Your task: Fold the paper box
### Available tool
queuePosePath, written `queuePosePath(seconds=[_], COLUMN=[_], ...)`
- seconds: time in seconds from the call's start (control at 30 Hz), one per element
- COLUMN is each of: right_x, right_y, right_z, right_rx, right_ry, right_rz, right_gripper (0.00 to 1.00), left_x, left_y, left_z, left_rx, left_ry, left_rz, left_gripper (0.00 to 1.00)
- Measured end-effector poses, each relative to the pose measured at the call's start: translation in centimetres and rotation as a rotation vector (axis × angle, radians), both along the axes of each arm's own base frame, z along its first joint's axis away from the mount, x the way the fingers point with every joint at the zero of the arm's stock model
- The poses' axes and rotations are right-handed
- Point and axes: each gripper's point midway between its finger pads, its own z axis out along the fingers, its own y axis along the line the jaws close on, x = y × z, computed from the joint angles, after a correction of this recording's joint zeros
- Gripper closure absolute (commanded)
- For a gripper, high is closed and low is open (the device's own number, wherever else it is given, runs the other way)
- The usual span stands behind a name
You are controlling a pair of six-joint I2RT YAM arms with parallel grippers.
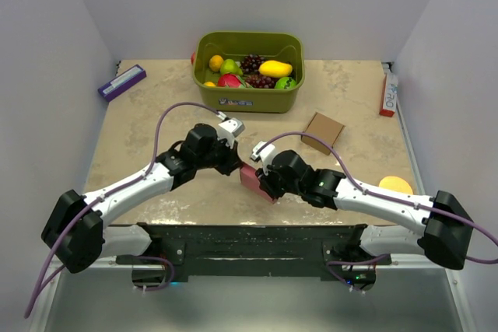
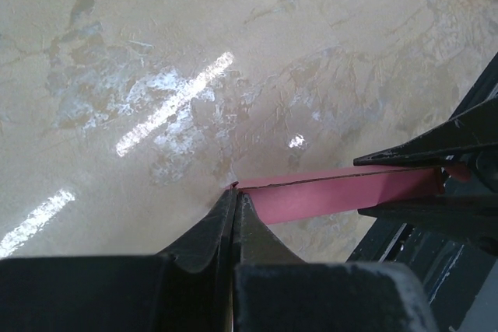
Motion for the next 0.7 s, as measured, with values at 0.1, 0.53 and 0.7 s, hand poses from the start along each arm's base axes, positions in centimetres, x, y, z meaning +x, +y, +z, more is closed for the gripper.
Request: queuePosePath(seconds=[0.1, 0.53, 0.7], right_x=[-0.1, -0.3, -0.2], right_y=[-0.1, -0.5, -0.5], right_z=[-0.3, -0.8, -0.8], right_rx=[-0.011, -0.036, -0.037], right_ry=[0.005, 0.019, 0.016], right_rz=[0.000, -0.002, -0.004], right_gripper=[0.94, 0.94, 0.94], left_x=[-0.1, -0.3, -0.2], left_y=[-0.1, -0.5, -0.5], left_z=[-0.3, -1.1, -1.1], left_rx=[-0.020, -0.093, -0.103], left_ry=[0.021, 0.080, 0.089], left_rz=[0.022, 0.094, 0.111], left_gripper=[1.00, 1.00, 1.00])
